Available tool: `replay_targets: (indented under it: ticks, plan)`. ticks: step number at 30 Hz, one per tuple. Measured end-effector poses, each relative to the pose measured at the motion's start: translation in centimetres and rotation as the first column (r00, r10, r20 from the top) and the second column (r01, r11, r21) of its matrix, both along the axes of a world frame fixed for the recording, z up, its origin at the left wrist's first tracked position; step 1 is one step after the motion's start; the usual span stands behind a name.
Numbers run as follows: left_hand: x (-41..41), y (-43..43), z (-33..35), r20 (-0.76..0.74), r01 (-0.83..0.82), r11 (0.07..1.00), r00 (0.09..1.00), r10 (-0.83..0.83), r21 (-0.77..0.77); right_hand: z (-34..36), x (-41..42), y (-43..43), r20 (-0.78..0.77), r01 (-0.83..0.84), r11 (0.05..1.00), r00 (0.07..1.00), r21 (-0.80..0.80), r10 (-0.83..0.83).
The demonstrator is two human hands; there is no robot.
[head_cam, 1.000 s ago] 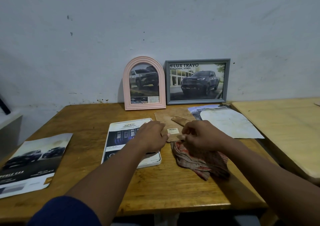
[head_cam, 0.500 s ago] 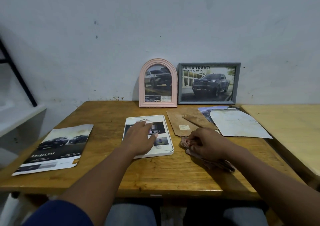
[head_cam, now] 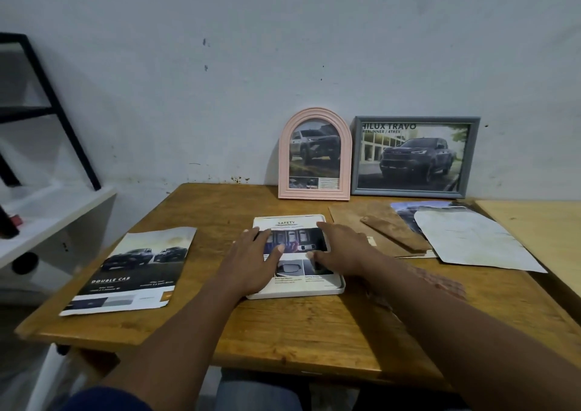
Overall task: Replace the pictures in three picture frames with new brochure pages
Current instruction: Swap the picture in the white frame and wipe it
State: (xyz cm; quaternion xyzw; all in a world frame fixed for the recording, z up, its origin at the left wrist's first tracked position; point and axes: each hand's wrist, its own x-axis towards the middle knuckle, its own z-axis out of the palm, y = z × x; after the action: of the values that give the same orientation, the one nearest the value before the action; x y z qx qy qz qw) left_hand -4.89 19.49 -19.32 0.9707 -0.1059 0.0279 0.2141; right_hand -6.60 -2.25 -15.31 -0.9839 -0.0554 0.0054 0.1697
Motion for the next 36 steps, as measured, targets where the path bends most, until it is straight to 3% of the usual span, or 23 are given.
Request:
replay_targets:
  ticks: [6,17,24,32,36]
  plan:
    - [0.0,-0.2,-0.5,-0.012,-0.007,0.998,1.000,0.006,-0.066,-1.3,-0.3,0.8,0.041,-0.024,0.998,0.999,-0.057,0.027]
    - [0.0,-0.4,-0.4,0.003,-0.007,0.998,1.000,0.007,-0.067,-1.5,-0.3,1.7,0.136,0.028,0.999,0.990,0.038,-0.033]
    - [0.1,-0.4,-0.5,0.009,-0.011,0.996,1.000,0.012,-0.086,-2.3,0.0,2.1,0.058,-0.001,0.998,0.998,-0.063,0.005]
    - [0.2,-0.5,-0.4,0.000,-0.016,0.995,1.000,0.016,-0.103,-1.5,-0.5,3.0,0.178,0.025,0.999,0.983,0.046,-0.032]
    - [0.2,-0.6,-0.4,0.008,-0.014,0.994,1.000,0.015,-0.108,-1.0,-0.3,3.7,0.231,0.025,0.960,0.968,0.279,-0.092]
